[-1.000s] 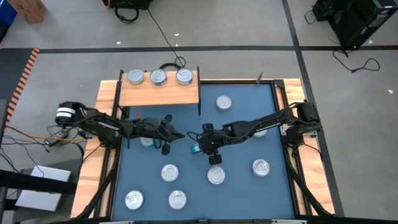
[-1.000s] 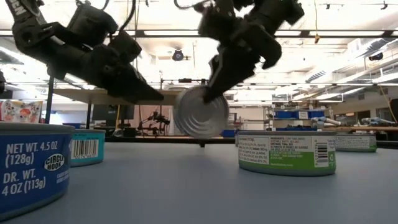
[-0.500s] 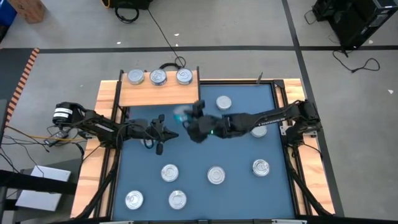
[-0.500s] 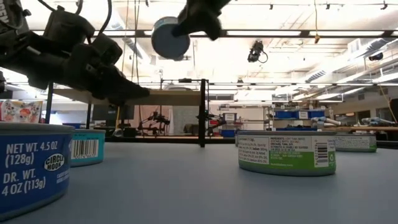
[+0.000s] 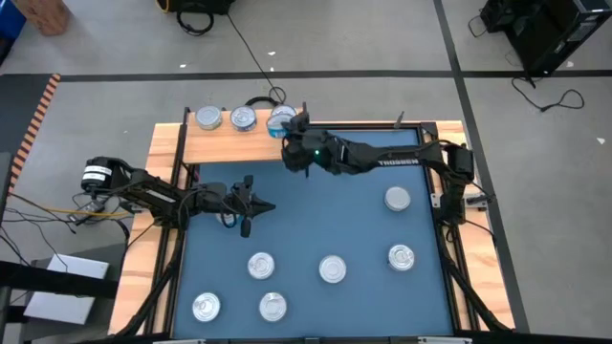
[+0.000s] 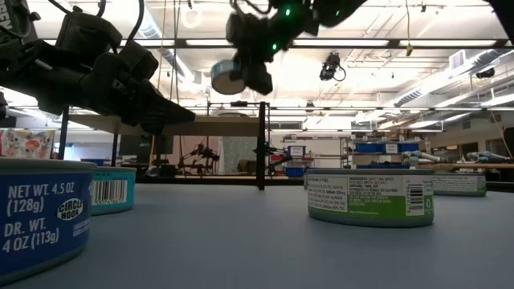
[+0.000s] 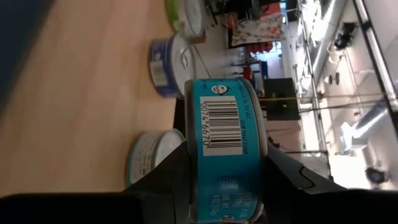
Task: Stack canned seafood by type on shelf
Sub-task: Stack the yellow blue tuna can on top of the yellow blue tuna can on the shelf
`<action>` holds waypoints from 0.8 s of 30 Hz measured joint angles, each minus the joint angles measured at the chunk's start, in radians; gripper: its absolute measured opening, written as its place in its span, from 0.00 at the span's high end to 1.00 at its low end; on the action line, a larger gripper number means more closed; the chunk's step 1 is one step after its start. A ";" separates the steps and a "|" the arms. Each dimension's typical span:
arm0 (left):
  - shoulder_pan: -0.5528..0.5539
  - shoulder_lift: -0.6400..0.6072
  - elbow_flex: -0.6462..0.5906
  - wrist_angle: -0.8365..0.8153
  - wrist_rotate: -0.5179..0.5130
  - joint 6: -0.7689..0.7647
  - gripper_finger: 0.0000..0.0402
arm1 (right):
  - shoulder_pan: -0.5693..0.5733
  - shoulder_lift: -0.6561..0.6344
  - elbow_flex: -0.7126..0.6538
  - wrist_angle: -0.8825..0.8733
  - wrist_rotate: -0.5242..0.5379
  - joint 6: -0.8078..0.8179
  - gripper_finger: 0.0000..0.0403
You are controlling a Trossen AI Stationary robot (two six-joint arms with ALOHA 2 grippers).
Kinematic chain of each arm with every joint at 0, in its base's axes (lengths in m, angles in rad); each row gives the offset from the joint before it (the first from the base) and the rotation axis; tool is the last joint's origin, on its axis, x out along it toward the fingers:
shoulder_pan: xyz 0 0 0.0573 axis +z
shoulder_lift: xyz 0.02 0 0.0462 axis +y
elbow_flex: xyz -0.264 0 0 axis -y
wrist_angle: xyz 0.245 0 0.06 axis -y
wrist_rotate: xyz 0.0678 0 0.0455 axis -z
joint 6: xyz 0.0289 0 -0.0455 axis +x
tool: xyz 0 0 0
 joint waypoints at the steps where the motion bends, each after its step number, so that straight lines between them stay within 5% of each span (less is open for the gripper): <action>1: 0.000 0.000 0.000 0.000 0.000 0.001 0.99 | -0.011 0.014 0.000 0.011 -0.013 -0.020 0.65; 15: 0.000 0.000 0.000 -0.006 0.000 0.001 0.99 | -0.070 0.143 0.180 -0.031 -0.034 -0.068 0.65; 24: -0.002 0.000 0.000 -0.006 0.000 0.002 0.99 | -0.071 0.142 0.267 -0.183 0.078 0.107 0.65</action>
